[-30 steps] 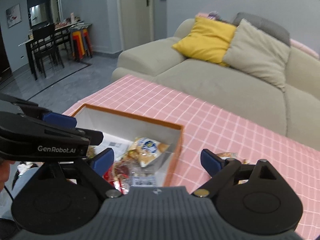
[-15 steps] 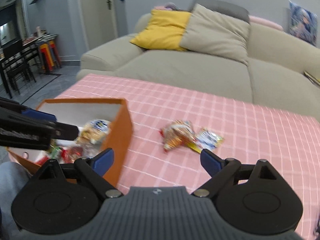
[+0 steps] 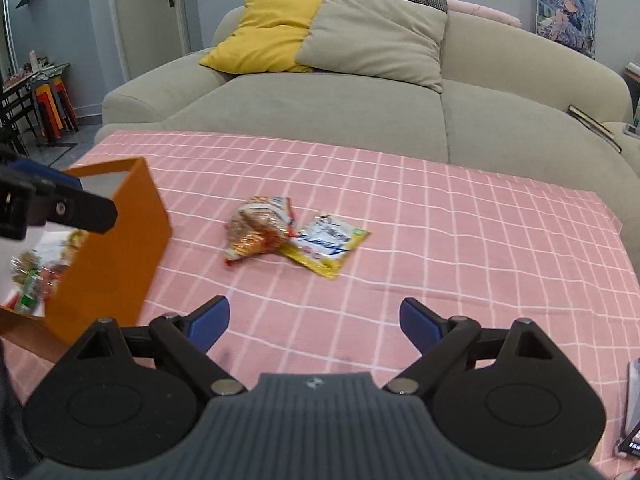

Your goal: Organize snacks

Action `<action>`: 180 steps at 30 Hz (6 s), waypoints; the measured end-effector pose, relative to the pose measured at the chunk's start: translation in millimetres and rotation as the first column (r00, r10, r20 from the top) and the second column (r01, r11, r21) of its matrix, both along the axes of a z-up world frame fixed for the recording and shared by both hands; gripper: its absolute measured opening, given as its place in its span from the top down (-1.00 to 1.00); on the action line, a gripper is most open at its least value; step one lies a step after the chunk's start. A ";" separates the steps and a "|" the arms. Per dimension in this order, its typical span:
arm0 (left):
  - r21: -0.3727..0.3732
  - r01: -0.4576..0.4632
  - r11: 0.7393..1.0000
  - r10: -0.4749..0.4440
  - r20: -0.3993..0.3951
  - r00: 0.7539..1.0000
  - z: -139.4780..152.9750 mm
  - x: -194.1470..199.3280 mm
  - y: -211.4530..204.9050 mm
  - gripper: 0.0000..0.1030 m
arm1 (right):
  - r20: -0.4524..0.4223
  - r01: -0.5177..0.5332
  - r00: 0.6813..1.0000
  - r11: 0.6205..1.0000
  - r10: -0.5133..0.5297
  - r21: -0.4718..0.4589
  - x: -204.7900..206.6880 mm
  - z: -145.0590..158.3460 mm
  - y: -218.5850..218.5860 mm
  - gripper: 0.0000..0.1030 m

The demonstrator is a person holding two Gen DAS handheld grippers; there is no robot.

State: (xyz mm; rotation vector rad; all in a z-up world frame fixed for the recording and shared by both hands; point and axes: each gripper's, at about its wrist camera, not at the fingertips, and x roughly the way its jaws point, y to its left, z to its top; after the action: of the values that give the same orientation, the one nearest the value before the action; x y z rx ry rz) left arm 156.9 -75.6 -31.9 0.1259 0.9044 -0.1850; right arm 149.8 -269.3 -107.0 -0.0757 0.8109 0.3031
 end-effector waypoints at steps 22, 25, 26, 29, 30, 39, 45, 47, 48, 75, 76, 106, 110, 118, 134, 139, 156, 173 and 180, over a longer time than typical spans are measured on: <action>0.126 0.065 0.990 -0.042 -0.177 0.983 -76.2 118.7 -25.5 -0.29 | -0.015 -0.211 0.977 0.969 0.211 -0.129 96.9 -63.2 23.7 -0.55; 0.159 0.100 0.982 -0.065 -0.212 0.975 -85.1 131.5 -26.7 -0.36 | -0.025 -0.259 0.966 0.949 0.258 -0.180 105.8 -74.0 34.3 -0.65; 0.167 0.107 0.980 -0.069 -0.218 0.974 -87.7 134.7 -26.8 -0.37 | -0.027 -0.268 0.963 0.946 0.267 -0.184 108.8 -75.8 36.7 -0.66; 0.187 0.126 0.974 -0.080 -0.232 0.969 -95.5 145.9 -26.2 -0.37 | -0.018 -0.311 0.950 0.935 0.312 -0.173 117.2 -77.9 42.8 -0.82; 0.192 0.129 0.973 -0.082 -0.236 0.968 -97.9 148.7 -25.8 -0.37 | -0.014 -0.330 0.943 0.928 0.332 -0.175 120.1 -78.6 45.3 -0.91; 0.142 0.126 0.982 -0.085 -0.270 0.959 -113.3 169.7 -26.2 -0.37 | -0.062 -0.422 0.907 0.892 0.417 -0.161 146.5 -99.0 53.8 -0.88; 0.134 0.109 0.985 -0.074 -0.242 0.967 -116.6 169.1 -25.4 -0.07 | -0.092 -0.368 0.927 0.929 0.364 -0.043 152.1 -102.5 43.0 -0.58; 0.139 0.105 0.985 -0.070 -0.236 0.969 -116.3 168.2 -26.4 -0.02 | -0.085 -0.363 0.929 0.931 0.359 -0.039 148.8 -101.7 43.6 -0.46; 0.141 0.099 0.985 -0.064 -0.235 0.970 -116.2 167.8 -27.0 0.00 | -0.085 -0.360 0.931 0.932 0.356 -0.040 147.2 -101.2 44.1 -0.38; 0.100 0.088 0.991 -0.049 -0.343 0.938 -84.0 36.8 -70.3 0.18 | -0.190 -0.131 0.975 0.987 0.112 -0.093 11.6 -76.5 -12.8 -0.18; 0.100 0.091 0.991 -0.051 -0.348 0.936 -84.9 27.1 -73.5 0.18 | -0.191 -0.134 0.975 0.987 0.116 -0.085 7.6 -74.5 -13.9 -0.18; 0.005 0.212 0.977 -0.205 -0.232 0.951 -135.4 -102.1 -11.2 -0.46 | -0.330 0.180 0.935 0.975 -0.128 0.133 -34.3 -66.5 -47.7 -0.48; 0.017 0.225 0.974 -0.215 -0.232 0.949 -134.4 -89.1 -16.9 -0.48 | -0.376 0.250 0.909 0.956 -0.178 0.154 -31.4 -73.9 -51.3 -0.45; 0.013 0.203 0.979 -0.193 -0.253 0.948 -135.9 -71.9 -25.2 -0.59 | -0.303 0.121 0.946 0.993 -0.114 0.006 -27.8 -85.6 -7.4 -0.45; 0.048 0.207 0.977 -0.181 -0.322 0.929 -159.4 -49.8 -41.6 -0.24 | -0.238 0.000 0.971 0.996 -0.023 -0.094 -21.2 -99.8 23.5 -0.08; 0.034 0.192 0.981 -0.172 -0.318 0.932 -156.1 -53.2 -39.1 -0.11 | -0.239 0.006 0.971 0.997 -0.024 -0.077 -26.0 -94.8 16.2 -0.03; 0.013 0.045 0.999 -0.041 -0.229 0.973 -82.6 -63.3 -21.3 -0.08 | -0.157 0.042 0.986 0.998 -0.047 -0.035 -44.5 -52.6 -4.5 -0.02; -0.031 -0.097 0.995 0.093 -0.099 0.991 -5.5 -67.0 40.5 -0.08 | 0.015 -0.051 0.999 0.996 0.050 0.080 -65.9 30.1 37.6 -0.02; -0.028 -0.173 0.985 0.170 -0.072 0.983 11.9 -66.4 87.1 -0.08 | 0.059 -0.140 0.989 0.986 0.135 0.091 -64.0 53.8 71.5 -0.02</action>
State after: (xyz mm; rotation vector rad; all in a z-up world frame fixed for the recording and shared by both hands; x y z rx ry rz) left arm 90.6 11.5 -20.0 0.0097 0.9757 -0.0443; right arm 85.8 -197.8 -53.1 -0.0504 0.7397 0.4675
